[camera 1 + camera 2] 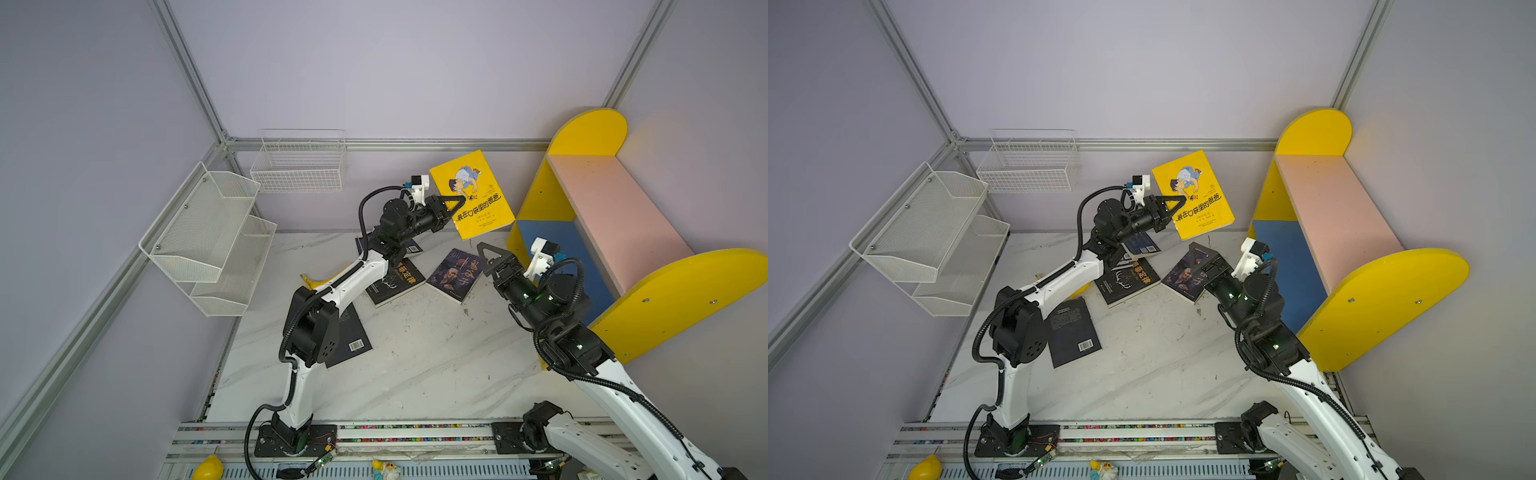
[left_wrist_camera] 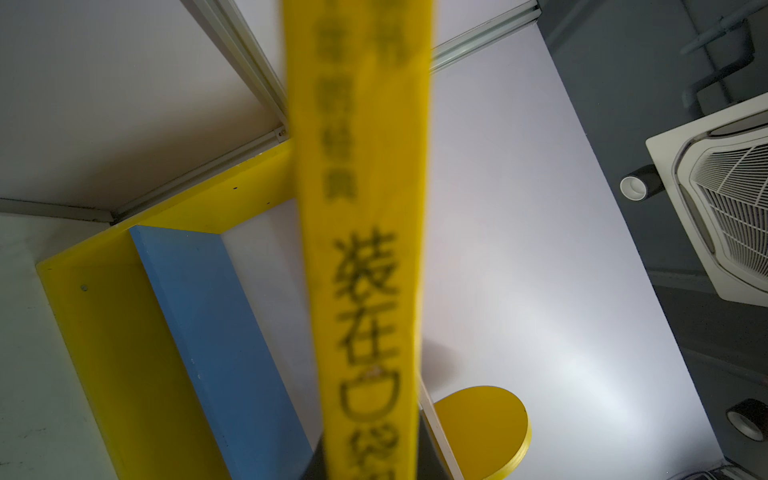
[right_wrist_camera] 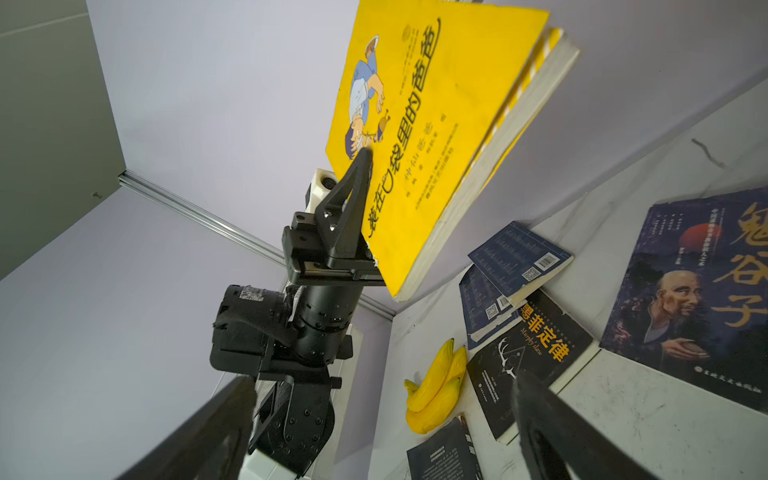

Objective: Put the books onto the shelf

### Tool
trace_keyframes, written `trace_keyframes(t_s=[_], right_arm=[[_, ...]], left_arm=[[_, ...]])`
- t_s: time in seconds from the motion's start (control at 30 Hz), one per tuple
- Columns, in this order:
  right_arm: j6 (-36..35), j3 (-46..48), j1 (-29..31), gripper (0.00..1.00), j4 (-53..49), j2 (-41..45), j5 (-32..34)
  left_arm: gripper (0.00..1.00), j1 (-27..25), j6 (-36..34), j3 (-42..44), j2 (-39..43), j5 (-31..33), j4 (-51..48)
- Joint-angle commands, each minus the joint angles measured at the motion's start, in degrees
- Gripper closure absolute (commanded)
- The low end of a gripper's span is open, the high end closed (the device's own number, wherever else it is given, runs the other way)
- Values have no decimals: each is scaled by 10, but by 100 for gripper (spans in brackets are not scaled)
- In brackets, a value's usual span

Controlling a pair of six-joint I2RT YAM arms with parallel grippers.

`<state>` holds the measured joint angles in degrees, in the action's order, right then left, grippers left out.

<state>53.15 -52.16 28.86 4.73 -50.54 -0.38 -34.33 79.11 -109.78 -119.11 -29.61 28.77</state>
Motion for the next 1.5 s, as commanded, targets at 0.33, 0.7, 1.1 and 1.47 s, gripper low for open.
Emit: trace_keyframes(t_s=[0.33,0.7,1.1,1.47], right_arm=[[25,7,-15,27,228,-67,4],[80,-2,-36,51,315,-141,-53],[107,-10,-37,85,325,-161,-31],[80,-43,-93,92,180,-71,76]], left_arm=[[100,-11,106,26,46,-9,151],[98,-12,117,21,43,-12,159],[83,-9,122,24,43,-13,157],[36,66,49,188,165,20,119]])
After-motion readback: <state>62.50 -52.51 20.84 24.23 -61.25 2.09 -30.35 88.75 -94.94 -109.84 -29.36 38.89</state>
